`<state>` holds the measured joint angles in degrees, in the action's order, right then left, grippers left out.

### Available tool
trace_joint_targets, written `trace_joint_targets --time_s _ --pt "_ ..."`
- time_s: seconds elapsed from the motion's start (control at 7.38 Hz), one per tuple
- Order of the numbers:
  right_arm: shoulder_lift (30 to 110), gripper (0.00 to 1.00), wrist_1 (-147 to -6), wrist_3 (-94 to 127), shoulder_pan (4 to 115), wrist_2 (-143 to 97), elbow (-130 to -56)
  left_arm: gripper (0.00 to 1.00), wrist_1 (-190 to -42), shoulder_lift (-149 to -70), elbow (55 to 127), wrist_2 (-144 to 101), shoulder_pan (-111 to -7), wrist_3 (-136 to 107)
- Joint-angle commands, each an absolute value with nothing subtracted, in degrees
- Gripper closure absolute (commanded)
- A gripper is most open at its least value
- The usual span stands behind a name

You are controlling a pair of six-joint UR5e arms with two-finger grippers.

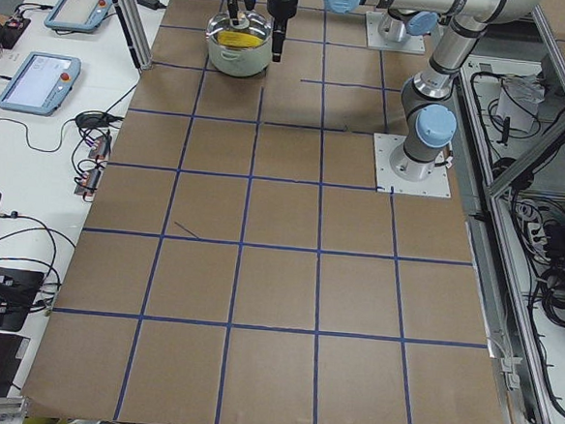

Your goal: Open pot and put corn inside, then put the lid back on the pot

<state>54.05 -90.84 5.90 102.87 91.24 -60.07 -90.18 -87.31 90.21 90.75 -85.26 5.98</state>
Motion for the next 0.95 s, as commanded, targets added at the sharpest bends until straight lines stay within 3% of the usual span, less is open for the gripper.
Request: trace_joint_targets --time_s 0.0,0.14,0.54,0.81 --pt "58.2 0.01 -89.6 4.8 100.1 91.2 -60.9 0.00 -90.2 -87.1 90.4 90.8 -85.3 6.0" --pt "61.5 0.02 -89.2 -0.6 96.8 91.2 -64.3 0.00 -90.2 -87.2 90.4 90.7 -85.3 6.0" --pt "75.6 0.01 -96.2 -4.4 89.4 90.4 -84.8 0.00 -90.3 -87.2 90.4 91.0 -85.4 5.9" --pt "76.8 0.00 -100.7 -4.3 89.5 90.2 -86.5 0.00 -92.4 -88.1 89.0 91.1 -85.4 5.7"
